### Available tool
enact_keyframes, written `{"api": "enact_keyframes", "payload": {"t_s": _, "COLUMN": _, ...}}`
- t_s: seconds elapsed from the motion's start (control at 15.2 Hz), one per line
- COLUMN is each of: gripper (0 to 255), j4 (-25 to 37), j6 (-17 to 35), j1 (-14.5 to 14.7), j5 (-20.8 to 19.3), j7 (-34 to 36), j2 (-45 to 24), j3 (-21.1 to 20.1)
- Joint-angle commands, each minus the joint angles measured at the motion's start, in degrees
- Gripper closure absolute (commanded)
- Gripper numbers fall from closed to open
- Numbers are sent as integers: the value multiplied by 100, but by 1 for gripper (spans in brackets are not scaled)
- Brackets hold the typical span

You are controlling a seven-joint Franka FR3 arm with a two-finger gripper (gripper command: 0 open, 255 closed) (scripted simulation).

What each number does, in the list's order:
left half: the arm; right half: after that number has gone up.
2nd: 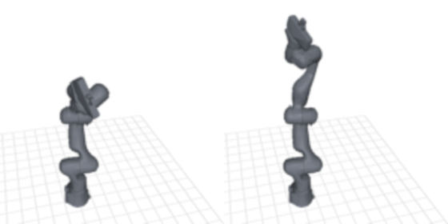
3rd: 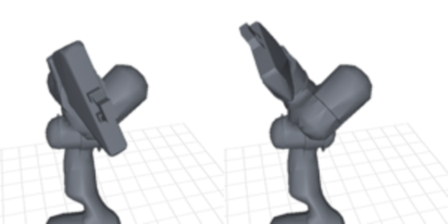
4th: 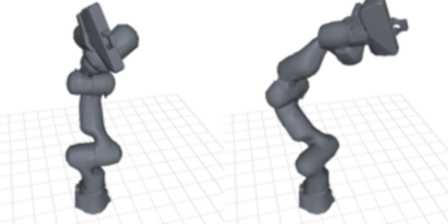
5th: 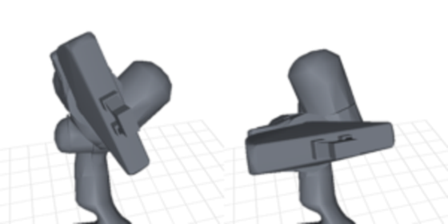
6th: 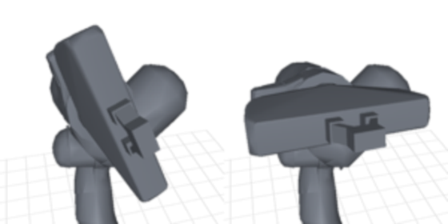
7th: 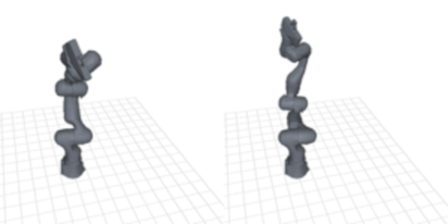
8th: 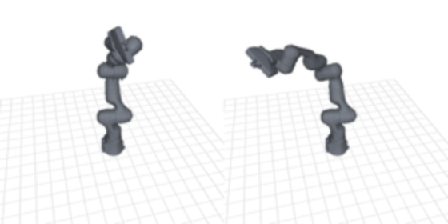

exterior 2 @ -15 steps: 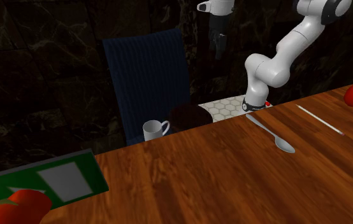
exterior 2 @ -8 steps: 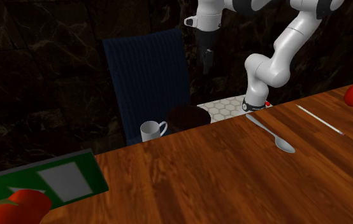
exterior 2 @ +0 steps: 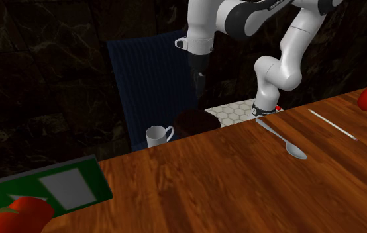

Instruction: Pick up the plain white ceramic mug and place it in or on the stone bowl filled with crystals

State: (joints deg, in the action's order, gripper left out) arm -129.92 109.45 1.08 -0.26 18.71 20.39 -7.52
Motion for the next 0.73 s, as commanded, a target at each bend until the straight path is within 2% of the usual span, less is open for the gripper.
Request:
{"api": "enact_keyframes", "payload": {"t_s": 0.0, "gripper": 0, "j4": 182, "j6": 253, "j1": 13, "j5": -16, "j7": 112, "j2": -389, "j3": -75}}
{"api": "enact_keyframes", "payload": {"t_s": 0.66, "gripper": 0, "j4": 1574, "j6": 1091, "j1": 162, "j5": -352, "j7": 769, "j2": -2456, "j3": -381}}
